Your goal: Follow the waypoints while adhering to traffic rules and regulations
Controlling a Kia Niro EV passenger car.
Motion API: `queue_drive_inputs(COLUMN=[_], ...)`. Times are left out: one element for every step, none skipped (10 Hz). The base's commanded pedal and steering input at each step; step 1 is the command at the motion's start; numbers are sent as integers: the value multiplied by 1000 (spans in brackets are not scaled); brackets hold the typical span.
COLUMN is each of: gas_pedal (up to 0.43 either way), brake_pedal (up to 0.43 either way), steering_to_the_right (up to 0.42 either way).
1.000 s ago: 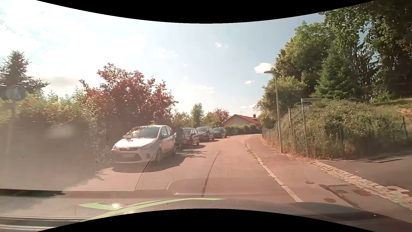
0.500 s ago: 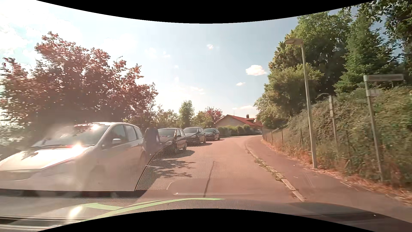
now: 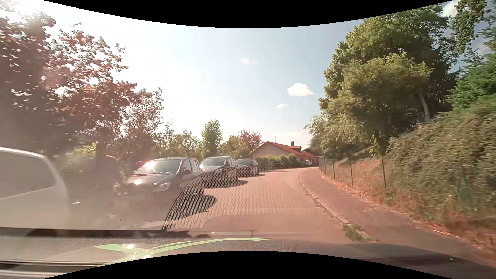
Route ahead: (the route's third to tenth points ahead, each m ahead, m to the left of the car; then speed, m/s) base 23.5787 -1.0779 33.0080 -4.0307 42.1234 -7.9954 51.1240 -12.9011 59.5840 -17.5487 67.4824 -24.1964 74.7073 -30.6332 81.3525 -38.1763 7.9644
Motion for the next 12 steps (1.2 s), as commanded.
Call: queue_drive_inputs(gas_pedal=[150,150,150,150,150,150,150,150,150,150,150,150], brake_pedal=[0,0,0,0,0,0,0,0,0,0,0,0], steering_to_the_right=[54,54,54,54,54,54,54,55,56,59,59,59])
